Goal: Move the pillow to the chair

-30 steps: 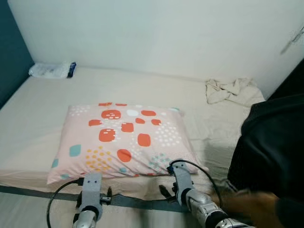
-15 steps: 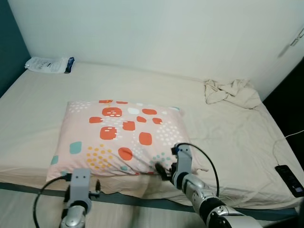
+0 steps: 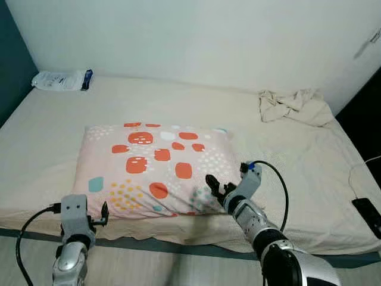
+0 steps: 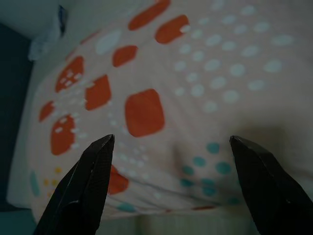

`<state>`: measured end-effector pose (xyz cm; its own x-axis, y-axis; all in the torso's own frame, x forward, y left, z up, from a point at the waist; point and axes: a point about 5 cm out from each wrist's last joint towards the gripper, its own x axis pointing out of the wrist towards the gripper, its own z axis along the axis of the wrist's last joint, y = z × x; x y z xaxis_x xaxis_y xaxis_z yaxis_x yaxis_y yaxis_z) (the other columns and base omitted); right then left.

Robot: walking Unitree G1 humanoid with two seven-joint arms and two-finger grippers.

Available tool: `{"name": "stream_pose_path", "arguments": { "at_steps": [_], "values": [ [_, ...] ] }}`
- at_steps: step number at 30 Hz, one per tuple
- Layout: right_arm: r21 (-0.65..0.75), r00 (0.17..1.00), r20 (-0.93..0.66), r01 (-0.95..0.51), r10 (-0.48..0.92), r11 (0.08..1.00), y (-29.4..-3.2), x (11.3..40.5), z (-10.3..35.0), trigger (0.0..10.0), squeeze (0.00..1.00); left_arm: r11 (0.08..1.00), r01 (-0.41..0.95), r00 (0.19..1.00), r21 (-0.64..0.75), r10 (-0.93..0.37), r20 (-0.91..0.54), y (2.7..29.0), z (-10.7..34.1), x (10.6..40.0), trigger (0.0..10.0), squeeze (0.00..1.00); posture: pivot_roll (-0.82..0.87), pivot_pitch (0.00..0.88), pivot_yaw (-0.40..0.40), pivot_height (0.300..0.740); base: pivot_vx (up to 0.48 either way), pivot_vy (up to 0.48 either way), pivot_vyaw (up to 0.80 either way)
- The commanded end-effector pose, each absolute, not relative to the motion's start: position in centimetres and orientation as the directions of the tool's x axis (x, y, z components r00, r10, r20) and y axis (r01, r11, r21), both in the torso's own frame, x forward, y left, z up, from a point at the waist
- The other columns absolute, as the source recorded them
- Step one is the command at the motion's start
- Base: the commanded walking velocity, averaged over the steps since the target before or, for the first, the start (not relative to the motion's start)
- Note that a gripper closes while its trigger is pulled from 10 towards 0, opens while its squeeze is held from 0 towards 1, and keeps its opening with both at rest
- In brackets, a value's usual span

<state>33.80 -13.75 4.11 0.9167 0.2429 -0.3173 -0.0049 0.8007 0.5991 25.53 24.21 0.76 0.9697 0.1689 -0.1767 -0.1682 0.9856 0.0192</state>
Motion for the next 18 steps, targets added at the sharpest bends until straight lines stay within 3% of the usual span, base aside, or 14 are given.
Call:
{"name": "stream_pose_path", "arguments": {
  "at_steps": [1,3,18],
  "values": [
    [0.612,0.919,-0.314,0.002,0.24,0.791,-14.19,33.79,4.11,10.0,0.0,0.985,-0.173,0.965,0.023,0.174,-0.197,24.58,0.29,24.92,10.0,0.0,0.05,0.107,-0.071,0.7,0.0,0.0,0.0],
    [0.627,0.921,-0.303,0.001,0.243,0.779,-14.39,33.84,4.21,10.0,0.0,0.986,-0.164,0.965,0.017,0.164,-0.203,24.39,0.14,24.83,10.0,0.0,0.05,0.103,-0.072,0.675,0.0,0.0,0.0],
    [0.697,0.932,-0.281,0.033,0.23,0.716,-14.77,34.02,4.46,10.0,0.0,0.991,-0.132,0.972,-0.023,0.125,-0.201,23.69,-0.24,24.36,10.0,0.0,0.05,0.12,-0.076,0.615,0.0,0.0,0.0]
  ]
}}
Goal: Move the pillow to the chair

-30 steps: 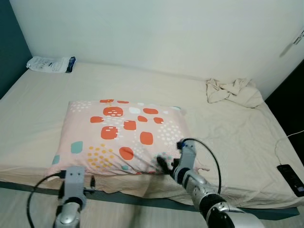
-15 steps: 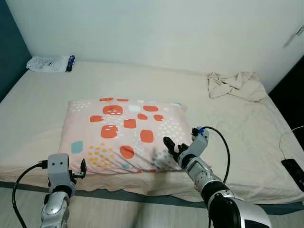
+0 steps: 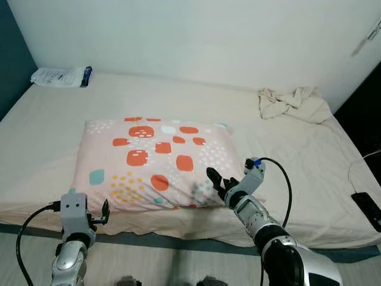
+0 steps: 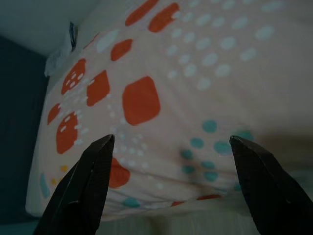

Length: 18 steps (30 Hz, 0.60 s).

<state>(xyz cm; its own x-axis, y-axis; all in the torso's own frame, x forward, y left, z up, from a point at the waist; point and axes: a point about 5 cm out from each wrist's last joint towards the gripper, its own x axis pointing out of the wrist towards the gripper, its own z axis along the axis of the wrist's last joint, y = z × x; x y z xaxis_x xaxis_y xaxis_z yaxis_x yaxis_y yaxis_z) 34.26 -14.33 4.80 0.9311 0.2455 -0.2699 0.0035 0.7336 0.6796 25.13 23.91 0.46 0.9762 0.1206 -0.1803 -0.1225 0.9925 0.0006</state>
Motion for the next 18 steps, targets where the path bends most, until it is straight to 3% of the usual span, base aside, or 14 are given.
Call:
{"name": "stream_pose_path", "arguments": {
  "at_steps": [1,18],
  "values": [
    [0.698,0.933,-0.279,0.034,0.228,0.715,-14.8,34.0,4.5,10.0,0.0,0.991,-0.13,0.972,-0.024,0.123,-0.201,23.7,-0.3,24.3,10.0,0.0,0.05,0.12,-0.076,0.61,0.0,0.0,0.0],
    [0.79,0.953,-0.201,0.022,0.225,0.613,-14.8,34.9,5.7,10.0,0.0,0.995,-0.1,0.975,-0.009,0.096,-0.202,24.0,-0.6,23.1,10.0,0.0,0.09,0.139,-0.049,0.59,0.0,0.0,0.0]
  ]
}}
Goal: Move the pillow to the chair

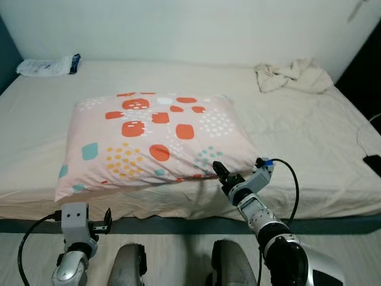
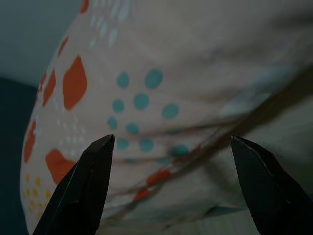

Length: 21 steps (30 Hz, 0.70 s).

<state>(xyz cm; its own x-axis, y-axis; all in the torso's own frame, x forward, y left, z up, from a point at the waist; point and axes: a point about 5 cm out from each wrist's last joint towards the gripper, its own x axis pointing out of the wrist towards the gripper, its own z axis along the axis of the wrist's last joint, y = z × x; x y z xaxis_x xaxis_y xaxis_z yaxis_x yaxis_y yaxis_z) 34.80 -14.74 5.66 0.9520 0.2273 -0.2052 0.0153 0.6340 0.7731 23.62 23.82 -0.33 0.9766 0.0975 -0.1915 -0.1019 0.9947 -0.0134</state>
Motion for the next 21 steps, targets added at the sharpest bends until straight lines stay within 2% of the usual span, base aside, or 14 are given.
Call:
{"name": "stream_pose_path", "arguments": {
  "at_steps": [1,7,15,21],
  "values": [
    [0.797,0.955,-0.19,0.015,0.226,0.604,-14.9,34.9,5.9,10.0,0.0,0.995,-0.099,0.975,-0.007,0.096,-0.202,24.1,-0.7,22.9,10.0,0.0,0.1,0.14,-0.046,0.585,0.0,0.0,0.0],
    [0.821,0.962,-0.132,-0.028,0.238,0.57,-15.2,35.2,6.6,10.0,0.0,0.995,-0.098,0.974,0.005,0.097,-0.204,24.6,-0.7,22.4,10.0,0.0,0.11,0.158,-0.029,0.555,0.0,0.0,0.0],
    [0.837,0.967,-0.129,-0.014,0.221,0.548,-15.4,35.3,6.7,10.0,0.0,0.997,-0.079,0.975,0.022,0.082,-0.206,24.8,-0.7,21.9,10.0,0.0,0.12,0.167,-0.02,0.52,0.0,0.0,0.0],
    [0.88,0.939,0.024,-0.183,0.343,0.438,-13.6,35.6,7.9,10.0,0.0,0.997,-0.065,0.976,0.036,0.071,-0.204,25.0,-0.7,21.3,10.0,0.0,0.14,0.177,0.002,0.49,0.0,0.0,0.0]
  ]
}}
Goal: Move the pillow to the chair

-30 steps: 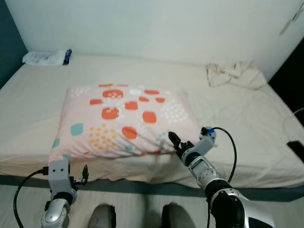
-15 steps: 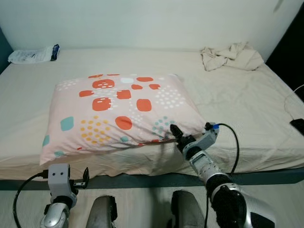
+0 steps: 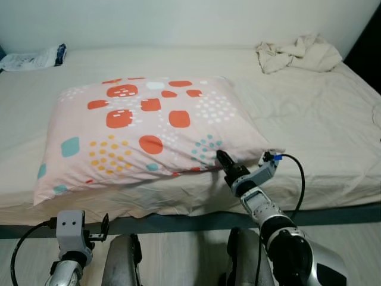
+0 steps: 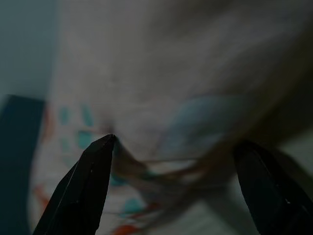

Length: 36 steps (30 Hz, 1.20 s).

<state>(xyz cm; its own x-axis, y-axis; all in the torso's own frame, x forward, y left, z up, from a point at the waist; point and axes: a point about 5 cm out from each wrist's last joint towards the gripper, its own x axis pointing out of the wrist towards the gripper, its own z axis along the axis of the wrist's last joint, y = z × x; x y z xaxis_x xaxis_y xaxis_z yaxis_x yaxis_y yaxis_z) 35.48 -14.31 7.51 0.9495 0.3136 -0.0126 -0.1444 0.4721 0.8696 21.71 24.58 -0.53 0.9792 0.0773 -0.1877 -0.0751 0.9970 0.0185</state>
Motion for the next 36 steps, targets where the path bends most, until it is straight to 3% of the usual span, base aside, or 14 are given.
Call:
{"name": "stream_pose_path", "arguments": {
  "at_steps": [1,15,18,24,33,34,36],
  "values": [
    [0.882,0.926,0.057,-0.222,0.372,0.417,-13.1,35.6,8.2,10.0,0.0,0.997,-0.062,0.977,0.039,0.069,-0.202,25.0,-0.6,21.2,10.0,0.0,0.14,0.186,0.007,0.48,0.0,0.0,0.0],
    [0.878,0.899,0.118,-0.293,0.422,0.378,-11.9,35.8,8.9,10.0,0.0,0.997,-0.035,0.977,0.065,0.048,-0.207,25.4,-0.5,20.2,10.0,0.0,0.18,0.189,0.035,0.425,0.0,0.0,0.0],
    [0.882,0.867,0.22,-0.372,0.446,0.29,-10.9,36.1,10.1,10.0,0.0,0.996,-0.023,0.98,0.09,0.04,-0.193,26.0,0.2,19.0,10.0,0.0,0.22,0.206,0.061,0.405,0.0,0.0,0.0],
    [0.87,0.837,0.301,-0.438,0.458,0.227,-10.1,36.6,11.5,10.0,0.0,0.994,-0.016,0.982,0.107,0.036,-0.186,26.4,0.8,18.5,10.0,0.0,0.25,0.226,0.08,0.38,0.0,0.0,0.0],
    [0.871,0.846,0.318,-0.44,0.429,0.221,-9.7,37.0,12.2,10.0,0.0,0.994,-0.02,0.983,0.109,0.04,-0.18,26.5,1.1,18.7,10.0,0.0,0.24,0.225,0.075,0.38,0.0,0.0,0.0],
    [0.874,0.852,0.317,-0.433,0.416,0.221,-9.8,37.0,12.2,0.4,0.0,0.994,-0.019,0.983,0.105,0.038,-0.181,26.3,1.1,18.8,10.0,0.0,0.23,0.229,0.075,0.38,0.0,0.0,0.0],
    [0.871,0.855,0.313,-0.432,0.413,0.234,-10.0,37.1,12.3,0.0,0.0,0.995,-0.017,0.983,0.1,0.035,-0.183,26.0,1.1,18.9,10.0,0.0,0.22,0.229,0.074,0.38,0.0,0.0,0.0]
  ]
}}
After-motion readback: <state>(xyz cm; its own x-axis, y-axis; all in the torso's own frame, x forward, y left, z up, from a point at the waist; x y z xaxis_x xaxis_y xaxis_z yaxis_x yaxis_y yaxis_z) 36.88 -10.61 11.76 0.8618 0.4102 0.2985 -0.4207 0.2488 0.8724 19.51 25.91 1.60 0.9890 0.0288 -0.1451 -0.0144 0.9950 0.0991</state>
